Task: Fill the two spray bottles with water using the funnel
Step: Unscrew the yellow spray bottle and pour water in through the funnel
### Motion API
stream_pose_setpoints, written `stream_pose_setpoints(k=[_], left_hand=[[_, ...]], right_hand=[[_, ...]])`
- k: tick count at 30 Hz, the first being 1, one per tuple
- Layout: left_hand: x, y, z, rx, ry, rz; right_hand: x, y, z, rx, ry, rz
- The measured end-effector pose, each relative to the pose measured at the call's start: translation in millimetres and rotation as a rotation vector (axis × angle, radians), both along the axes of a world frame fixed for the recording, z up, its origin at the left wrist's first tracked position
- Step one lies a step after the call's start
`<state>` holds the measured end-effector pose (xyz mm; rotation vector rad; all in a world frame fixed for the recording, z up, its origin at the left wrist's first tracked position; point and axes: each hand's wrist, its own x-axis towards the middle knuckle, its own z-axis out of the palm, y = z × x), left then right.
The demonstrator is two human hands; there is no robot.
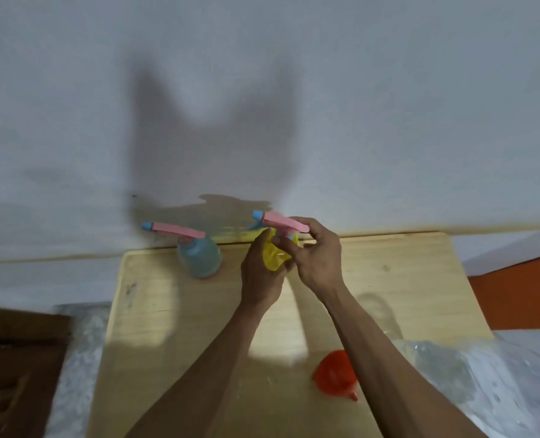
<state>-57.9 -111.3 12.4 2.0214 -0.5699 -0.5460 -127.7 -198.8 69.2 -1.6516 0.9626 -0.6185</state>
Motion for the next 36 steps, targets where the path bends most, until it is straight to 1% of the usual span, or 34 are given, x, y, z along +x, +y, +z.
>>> stream_pose_setpoints(k=[5, 9, 13, 17, 21, 29, 36], left_hand=[[-5.1, 14.8, 5.7, -0.050, 0.026, -0.010], [-14.6, 41.0, 19.1, -0.125, 0.061, 0.011], [-24.2, 69.5, 37.1, -0.161, 0.082, -0.022], [-36.8, 92.3, 53.9, -0.180, 0.077, -0.104], [-51.5, 108.6, 69.8, -0.238, 0.130, -0.100], [-77.3, 131.3, 93.6, -0.337, 0.132, -0.051], [-123.2, 145.6, 114.0, -0.351, 0.108, -0.068]], right_hand=[[-5.5, 6.6, 12.1, 0.046, -0.030, 0.020], [-16.9, 22.2, 36.0, 0.062, -0.084, 0.035], [-30.2, 42.9, 60.9, 0.085, -0.136, 0.040], [-44.1, 63.1, 81.2, 0.067, -0.168, 0.009], [-56.1, 77.6, 97.8, 0.044, -0.191, 0.007], [-84.7, 91.7, 126.8, 0.025, -0.231, 0.118], [-130.1, 98.2, 140.0, -0.038, -0.215, 0.175]])
